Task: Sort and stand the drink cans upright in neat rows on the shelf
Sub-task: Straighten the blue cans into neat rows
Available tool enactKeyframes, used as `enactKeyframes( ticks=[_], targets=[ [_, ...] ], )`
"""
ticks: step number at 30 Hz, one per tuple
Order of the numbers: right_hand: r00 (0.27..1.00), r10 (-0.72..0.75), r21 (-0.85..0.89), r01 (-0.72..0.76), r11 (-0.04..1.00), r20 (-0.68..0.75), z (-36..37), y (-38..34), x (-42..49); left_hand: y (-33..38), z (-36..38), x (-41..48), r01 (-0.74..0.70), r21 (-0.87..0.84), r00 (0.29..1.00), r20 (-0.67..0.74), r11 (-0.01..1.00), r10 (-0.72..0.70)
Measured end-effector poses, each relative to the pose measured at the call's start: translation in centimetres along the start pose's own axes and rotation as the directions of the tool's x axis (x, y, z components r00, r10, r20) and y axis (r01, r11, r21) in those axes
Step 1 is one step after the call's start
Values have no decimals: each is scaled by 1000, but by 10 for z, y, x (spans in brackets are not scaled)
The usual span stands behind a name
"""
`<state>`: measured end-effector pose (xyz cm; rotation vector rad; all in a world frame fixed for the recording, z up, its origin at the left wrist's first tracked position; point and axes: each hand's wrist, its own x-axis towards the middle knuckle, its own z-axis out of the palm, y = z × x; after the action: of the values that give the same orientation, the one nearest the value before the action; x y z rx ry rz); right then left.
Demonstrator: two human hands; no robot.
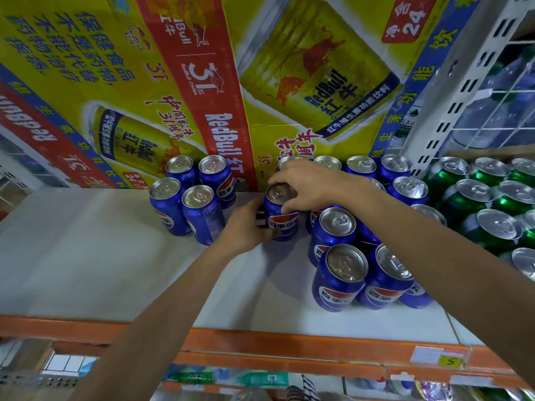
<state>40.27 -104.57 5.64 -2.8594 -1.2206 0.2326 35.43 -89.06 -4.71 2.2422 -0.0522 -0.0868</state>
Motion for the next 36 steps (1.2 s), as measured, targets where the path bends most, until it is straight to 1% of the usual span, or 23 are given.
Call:
enactKeyframes(
  ticks=[6, 10, 17, 20, 21, 23, 25, 26, 29, 31, 32, 34, 36],
  targets=[
    [997, 71, -58, -73, 996, -31, 2, 8, -11, 6, 13, 5, 21, -72, 1000, -2, 997, -21],
    [995, 79, -45, -82, 996, -66, 3, 11, -11, 9, 13, 4, 14, -85, 1000, 0, 996, -14],
    [993, 109, -22, -110, 994, -52, 5, 11, -10, 12, 13, 3, 13, -130, 1000, 29, 991, -9],
    [990, 134, -13, -135, 991, -31, 4, 10, -9, 12, 14, 2, -15, -101, 1000, 19, 995, 17],
    [990, 137, -14, -138, 990, -28, 4, 10, -9, 12, 14, 2, -18, -81, 999, 25, 997, 20],
    [990, 141, -41, -142, 989, -28, 4, 7, -9, 14, 12, 1, -22, 21, 999, 30, 1000, 21],
    [991, 131, -72, -133, 988, -39, 4, 3, -10, 17, 4, -2, -7, 153, 999, -32, 988, 12],
    [991, 125, -72, -128, 989, -50, 2, 0, -11, 21, -4, -5, -21, 212, 996, -85, 977, 40],
    [992, 68, -16, -70, 997, -107, -5, -12, -6, 37, -38, -20, -134, 417, 944, -222, 899, 244],
    [987, 12, 68, -1, 998, -161, -8, -26, 4, 44, -62, -31, -146, 509, 895, -297, 848, 333],
    [983, -12, 104, 32, 994, -182, -9, -35, 10, 44, -74, -36, -125, 540, 874, -337, 832, 350],
    [981, -60, 139, 87, 986, -186, -8, -53, 24, 31, -93, -42, -41, 557, 860, -403, 830, 313],
    [981, -96, 167, 125, 978, -170, -1, -70, 41, 13, -106, -47, 37, 515, 866, -444, 857, 230]
  ],
)
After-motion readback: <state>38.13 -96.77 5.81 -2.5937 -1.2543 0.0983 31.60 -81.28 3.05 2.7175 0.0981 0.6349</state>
